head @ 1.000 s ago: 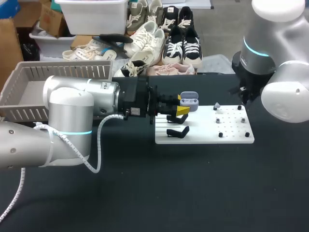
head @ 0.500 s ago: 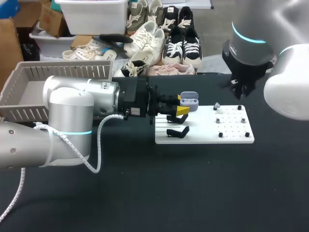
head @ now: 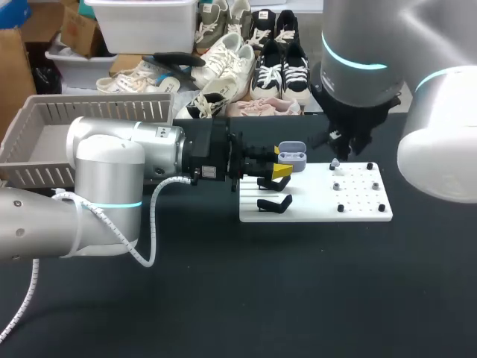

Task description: Pick up each earbud case from the left stands, insert the matching earbuds, close the lid, and place the case in the box.

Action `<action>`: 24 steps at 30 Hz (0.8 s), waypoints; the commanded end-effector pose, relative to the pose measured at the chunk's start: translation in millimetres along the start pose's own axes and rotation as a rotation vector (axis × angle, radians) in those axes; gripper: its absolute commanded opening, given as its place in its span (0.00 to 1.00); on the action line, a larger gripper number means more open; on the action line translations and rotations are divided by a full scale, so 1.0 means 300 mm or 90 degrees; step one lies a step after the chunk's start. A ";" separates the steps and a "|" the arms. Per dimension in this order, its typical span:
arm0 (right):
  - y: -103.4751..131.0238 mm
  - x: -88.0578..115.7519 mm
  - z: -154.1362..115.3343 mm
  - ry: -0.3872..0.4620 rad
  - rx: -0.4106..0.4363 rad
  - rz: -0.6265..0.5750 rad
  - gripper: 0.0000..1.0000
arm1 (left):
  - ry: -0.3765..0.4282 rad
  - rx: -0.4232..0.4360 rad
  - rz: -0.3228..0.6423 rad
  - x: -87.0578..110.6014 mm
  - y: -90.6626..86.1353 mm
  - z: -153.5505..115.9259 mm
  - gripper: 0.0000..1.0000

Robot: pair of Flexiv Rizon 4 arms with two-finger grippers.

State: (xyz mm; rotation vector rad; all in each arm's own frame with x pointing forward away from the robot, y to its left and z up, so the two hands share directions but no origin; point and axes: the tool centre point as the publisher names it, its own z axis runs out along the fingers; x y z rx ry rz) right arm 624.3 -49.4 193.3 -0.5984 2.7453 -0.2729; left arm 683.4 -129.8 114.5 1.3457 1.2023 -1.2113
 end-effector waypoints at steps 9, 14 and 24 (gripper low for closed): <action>0.027 0.009 -0.028 -0.003 -0.001 -0.001 0.00 | 0.000 0.001 0.000 0.000 0.001 -0.001 0.00; 0.027 0.009 -0.028 -0.003 -0.001 -0.001 0.00 | 0.000 0.001 0.000 0.000 0.001 -0.001 0.00; 0.142 -0.092 -0.039 0.067 0.116 0.148 0.00 | 0.000 0.001 0.000 0.000 0.001 -0.001 0.00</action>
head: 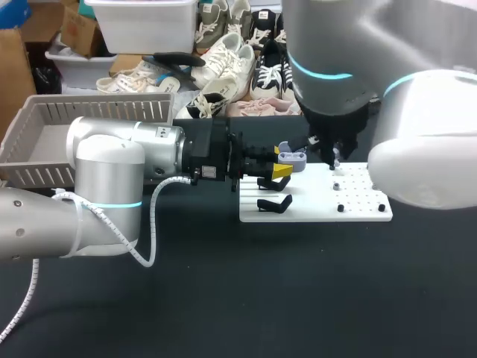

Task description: Pick up each earbud case from the left stands, insert the matching earbuds, close the lid, and place the case in the box.

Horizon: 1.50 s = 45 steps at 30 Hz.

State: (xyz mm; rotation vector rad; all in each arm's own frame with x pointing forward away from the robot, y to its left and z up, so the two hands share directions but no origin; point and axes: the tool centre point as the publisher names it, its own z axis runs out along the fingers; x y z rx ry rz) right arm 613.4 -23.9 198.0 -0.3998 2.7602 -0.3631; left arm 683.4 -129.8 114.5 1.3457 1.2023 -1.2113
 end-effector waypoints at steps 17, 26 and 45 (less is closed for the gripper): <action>0.054 -0.083 -0.009 0.118 0.054 0.190 0.00 | 0.000 0.001 0.000 0.000 0.001 -0.001 0.00; 0.054 -0.083 -0.009 0.118 0.054 0.190 0.00 | 0.000 0.001 0.000 0.000 0.001 -0.001 0.00; 0.088 -0.174 -0.015 0.263 0.066 0.461 0.00 | 0.000 0.001 0.000 0.000 0.001 -0.001 0.00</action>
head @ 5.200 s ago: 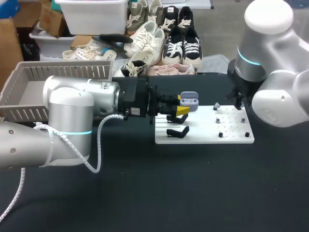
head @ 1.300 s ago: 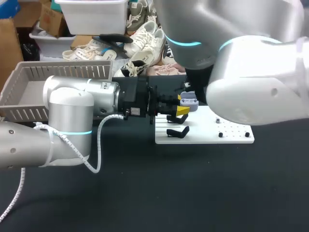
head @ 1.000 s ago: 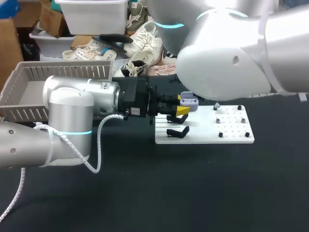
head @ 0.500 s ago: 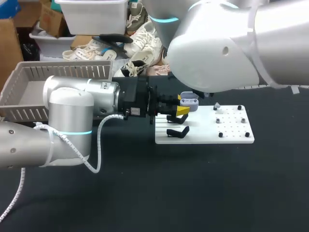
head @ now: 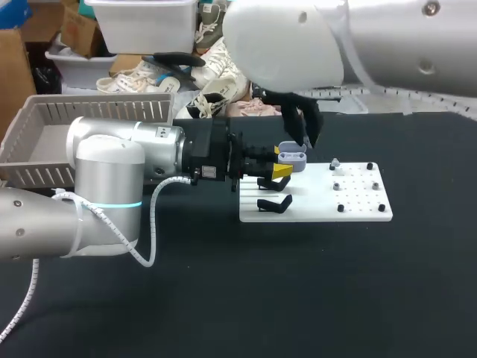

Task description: Pick up each earbud case from the left stands, insert the matching earbuds, close the lid, and place the case in the box.

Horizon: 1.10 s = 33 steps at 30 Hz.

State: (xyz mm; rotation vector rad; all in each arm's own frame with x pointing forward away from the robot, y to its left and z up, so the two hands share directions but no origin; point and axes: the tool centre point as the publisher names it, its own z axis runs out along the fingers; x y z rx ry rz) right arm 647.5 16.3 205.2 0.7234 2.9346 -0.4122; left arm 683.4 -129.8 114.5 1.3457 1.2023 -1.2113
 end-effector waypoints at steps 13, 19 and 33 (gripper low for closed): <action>-0.006 -0.005 -0.010 0.075 -0.009 0.001 0.00 | 0.000 0.001 0.000 0.000 0.001 -0.001 0.00; 0.017 0.002 -0.005 0.088 -0.002 0.041 0.00 | 0.000 0.001 0.000 0.000 0.001 -0.001 0.00; 0.045 -0.012 0.010 0.108 -0.015 0.139 0.00 | 0.000 0.001 0.000 0.000 0.001 -0.001 0.00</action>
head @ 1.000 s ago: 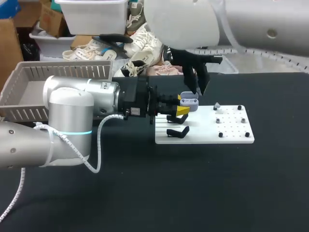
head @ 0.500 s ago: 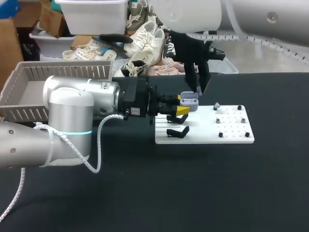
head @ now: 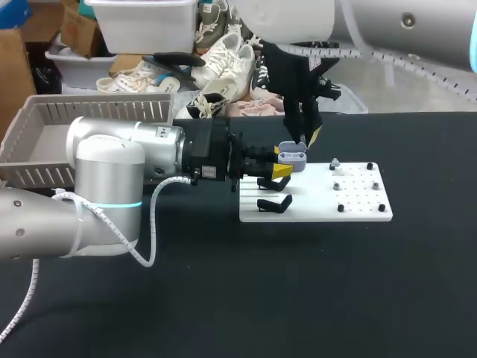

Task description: Pick up each earbud case from the left stands, insert the matching earbuds, close the lid, and place the case in the box.

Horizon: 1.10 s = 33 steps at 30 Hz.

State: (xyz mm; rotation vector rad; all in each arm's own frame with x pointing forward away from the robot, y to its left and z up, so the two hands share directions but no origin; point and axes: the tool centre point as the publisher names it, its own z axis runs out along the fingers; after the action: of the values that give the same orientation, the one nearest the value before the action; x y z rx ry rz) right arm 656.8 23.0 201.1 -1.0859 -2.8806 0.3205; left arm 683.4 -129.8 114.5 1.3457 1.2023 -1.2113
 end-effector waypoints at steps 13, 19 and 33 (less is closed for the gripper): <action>0.036 -0.011 0.032 -0.022 -0.021 -0.035 0.00 | 0.000 0.001 0.000 0.000 0.001 -0.001 0.00; 0.048 -0.019 0.040 -0.021 -0.017 -0.043 0.00 | 0.000 0.001 0.000 0.000 0.001 -0.001 0.00; 0.059 -0.023 0.071 -0.012 -0.006 -0.049 0.00 | 0.000 0.001 0.000 0.000 0.001 -0.001 0.00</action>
State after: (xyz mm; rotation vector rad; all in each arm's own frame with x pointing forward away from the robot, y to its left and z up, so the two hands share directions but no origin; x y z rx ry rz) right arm 668.6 27.0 177.7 -0.9742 -2.9421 0.3084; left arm 683.4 -129.8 114.5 1.3457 1.2023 -1.2113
